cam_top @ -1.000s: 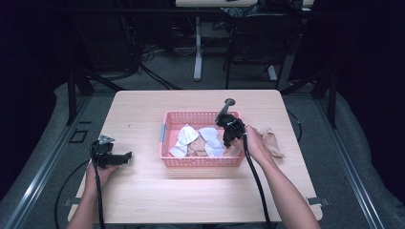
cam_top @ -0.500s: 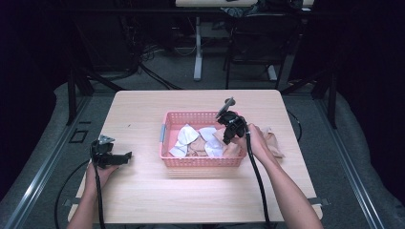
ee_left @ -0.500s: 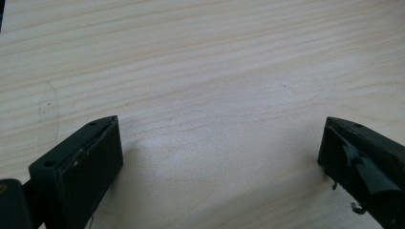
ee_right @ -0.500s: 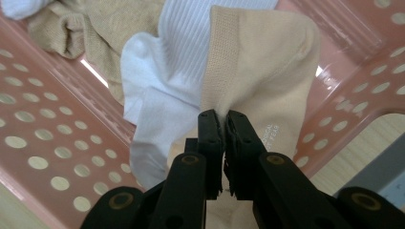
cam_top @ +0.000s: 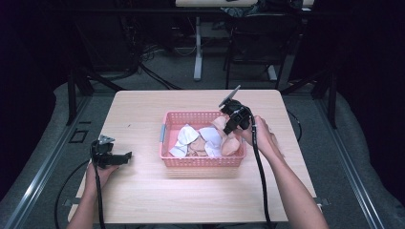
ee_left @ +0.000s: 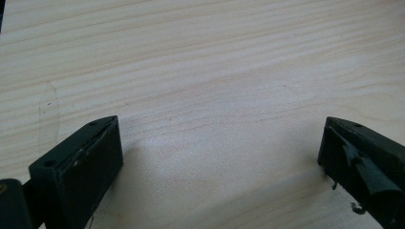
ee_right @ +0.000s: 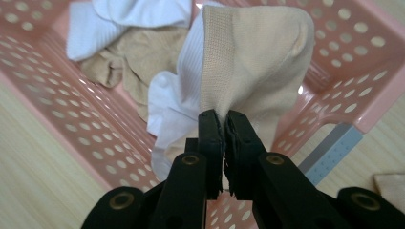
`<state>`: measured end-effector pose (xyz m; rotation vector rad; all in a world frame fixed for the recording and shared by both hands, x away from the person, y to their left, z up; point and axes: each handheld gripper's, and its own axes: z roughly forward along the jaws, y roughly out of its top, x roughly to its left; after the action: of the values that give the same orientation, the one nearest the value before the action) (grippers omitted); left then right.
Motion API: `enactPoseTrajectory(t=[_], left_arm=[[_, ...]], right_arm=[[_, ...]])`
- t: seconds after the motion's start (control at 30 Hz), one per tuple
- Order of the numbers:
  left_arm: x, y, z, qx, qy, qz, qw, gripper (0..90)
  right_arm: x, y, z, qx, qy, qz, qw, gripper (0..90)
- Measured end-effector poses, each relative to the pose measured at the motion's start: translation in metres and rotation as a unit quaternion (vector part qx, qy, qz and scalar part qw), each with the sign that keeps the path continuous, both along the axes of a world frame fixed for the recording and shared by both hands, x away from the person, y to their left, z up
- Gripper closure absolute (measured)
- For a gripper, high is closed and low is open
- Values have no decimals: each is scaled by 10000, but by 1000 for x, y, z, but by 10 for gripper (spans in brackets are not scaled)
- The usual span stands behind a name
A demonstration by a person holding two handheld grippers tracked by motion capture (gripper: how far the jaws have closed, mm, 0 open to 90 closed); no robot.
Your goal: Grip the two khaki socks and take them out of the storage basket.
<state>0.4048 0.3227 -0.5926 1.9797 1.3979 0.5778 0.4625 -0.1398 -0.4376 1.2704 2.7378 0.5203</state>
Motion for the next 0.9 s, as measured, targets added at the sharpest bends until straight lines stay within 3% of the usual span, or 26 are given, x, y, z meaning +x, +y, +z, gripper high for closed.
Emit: enactPoseTrajectory(t=[0.07,0.2,0.9], left_arm=[[0,0,0,0,0,0,10000,11],[0,0,0,4,5,-18,10000,11],[0,0,0,6,6,-15,10000,12]], right_arm=[[-2,0,5,140,-148,-23,9998,855],[-1,-3,13,123,-211,52,9997,855],[-2,-5,45,368,-341,50,9987,856]])
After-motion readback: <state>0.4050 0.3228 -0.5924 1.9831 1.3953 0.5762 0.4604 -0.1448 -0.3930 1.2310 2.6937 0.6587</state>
